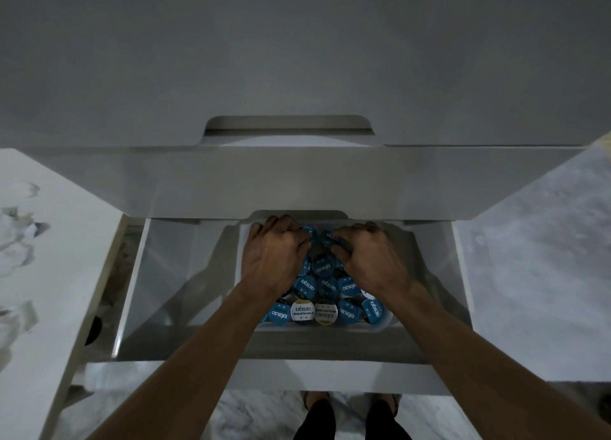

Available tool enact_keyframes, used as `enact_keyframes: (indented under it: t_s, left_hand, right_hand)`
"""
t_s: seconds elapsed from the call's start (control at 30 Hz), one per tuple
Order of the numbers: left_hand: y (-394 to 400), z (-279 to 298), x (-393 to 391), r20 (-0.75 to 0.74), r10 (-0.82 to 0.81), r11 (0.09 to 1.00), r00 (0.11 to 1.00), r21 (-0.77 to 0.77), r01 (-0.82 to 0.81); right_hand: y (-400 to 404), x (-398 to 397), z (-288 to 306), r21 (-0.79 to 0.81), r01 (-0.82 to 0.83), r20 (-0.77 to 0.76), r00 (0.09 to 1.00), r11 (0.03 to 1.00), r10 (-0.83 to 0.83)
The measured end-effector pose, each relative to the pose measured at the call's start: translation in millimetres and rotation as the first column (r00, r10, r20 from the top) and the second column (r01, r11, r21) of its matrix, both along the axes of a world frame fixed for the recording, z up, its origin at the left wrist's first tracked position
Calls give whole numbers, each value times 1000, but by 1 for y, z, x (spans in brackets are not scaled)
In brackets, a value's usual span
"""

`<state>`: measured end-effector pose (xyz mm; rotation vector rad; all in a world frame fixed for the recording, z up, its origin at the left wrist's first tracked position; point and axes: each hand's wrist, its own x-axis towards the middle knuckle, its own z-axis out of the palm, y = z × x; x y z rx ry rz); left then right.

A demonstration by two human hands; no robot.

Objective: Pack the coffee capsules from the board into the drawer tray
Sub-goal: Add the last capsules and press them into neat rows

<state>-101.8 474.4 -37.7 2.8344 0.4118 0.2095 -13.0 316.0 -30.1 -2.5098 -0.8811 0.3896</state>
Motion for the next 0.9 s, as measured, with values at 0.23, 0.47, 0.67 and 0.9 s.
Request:
enact_keyframes:
  t_s: [0.23, 0.47, 0.67, 0.9]
  left_hand:
    - [1, 5, -3, -30, -9, 1000, 1000, 17, 10]
    - [-3, 19, -11, -27, 13, 999, 1000, -35, -14]
    - [-41, 54, -24, 27, -3, 982, 1000, -190, 9]
    - [-123, 102, -14, 204, -68, 945, 977, -302, 129]
  right_hand:
    - [6, -3, 3, -1, 31, -32, 999, 1000, -31]
    - [1, -9, 7, 72, 48, -5, 999, 996, -48]
    - [-45, -41, 56, 269, 169, -131, 982, 948, -137]
    - [-140, -33, 110, 370, 248, -146, 967, 895, -208]
